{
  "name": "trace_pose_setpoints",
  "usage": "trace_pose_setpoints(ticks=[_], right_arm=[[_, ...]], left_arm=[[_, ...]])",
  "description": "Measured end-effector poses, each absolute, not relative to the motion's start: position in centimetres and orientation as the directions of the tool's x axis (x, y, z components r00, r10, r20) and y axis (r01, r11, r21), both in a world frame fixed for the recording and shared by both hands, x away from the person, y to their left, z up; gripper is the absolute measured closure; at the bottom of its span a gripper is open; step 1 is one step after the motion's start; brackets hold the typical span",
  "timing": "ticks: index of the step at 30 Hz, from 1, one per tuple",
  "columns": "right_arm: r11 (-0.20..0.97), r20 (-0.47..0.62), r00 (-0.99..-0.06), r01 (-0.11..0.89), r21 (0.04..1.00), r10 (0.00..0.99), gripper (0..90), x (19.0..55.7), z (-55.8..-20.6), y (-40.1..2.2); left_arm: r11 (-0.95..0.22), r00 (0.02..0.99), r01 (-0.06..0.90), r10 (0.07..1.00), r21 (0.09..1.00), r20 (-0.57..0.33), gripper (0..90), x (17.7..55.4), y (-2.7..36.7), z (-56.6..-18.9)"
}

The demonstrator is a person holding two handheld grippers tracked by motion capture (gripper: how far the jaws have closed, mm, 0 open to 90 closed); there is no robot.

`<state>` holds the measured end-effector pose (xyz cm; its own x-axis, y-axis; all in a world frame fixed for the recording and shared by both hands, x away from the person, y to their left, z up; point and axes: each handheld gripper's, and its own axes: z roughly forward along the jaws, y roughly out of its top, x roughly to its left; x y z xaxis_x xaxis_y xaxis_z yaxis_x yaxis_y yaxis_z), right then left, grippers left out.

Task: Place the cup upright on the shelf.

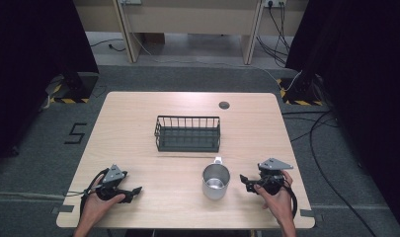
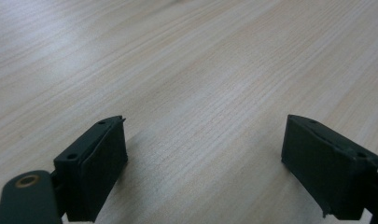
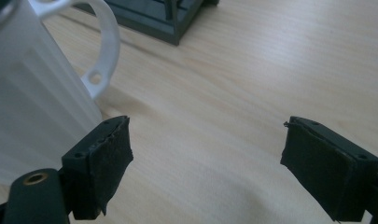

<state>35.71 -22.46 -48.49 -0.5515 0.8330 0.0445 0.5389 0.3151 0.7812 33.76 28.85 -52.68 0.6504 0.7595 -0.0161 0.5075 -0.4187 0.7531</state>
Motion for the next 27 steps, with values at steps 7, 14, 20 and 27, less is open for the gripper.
trace_pose_setpoints(ticks=[7,14,20,27], right_arm=[[0.342,0.022,-0.589,0.498,0.797,0.808,15.7,37.4,-45.8,-21.2],[0.333,0.041,-0.617,0.480,0.812,0.786,15.5,39.1,-44.1,-20.7],[0.328,0.084,-0.660,0.475,0.816,0.747,15.5,40.7,-43.2,-19.5],[0.350,0.101,-0.695,0.476,0.807,0.712,15.4,42.1,-43.2,-17.9]], left_arm=[[-0.419,0.651,0.508,0.759,0.752,-0.017,13.2,33.8,28.9,-52.7],[-0.420,0.651,0.508,0.759,0.752,-0.016,13.2,33.8,28.9,-52.7],[-0.420,0.651,0.508,0.759,0.752,-0.016,13.2,33.8,28.9,-52.7],[-0.418,0.651,0.507,0.759,0.754,-0.016,13.2,33.8,28.9,-52.7]])
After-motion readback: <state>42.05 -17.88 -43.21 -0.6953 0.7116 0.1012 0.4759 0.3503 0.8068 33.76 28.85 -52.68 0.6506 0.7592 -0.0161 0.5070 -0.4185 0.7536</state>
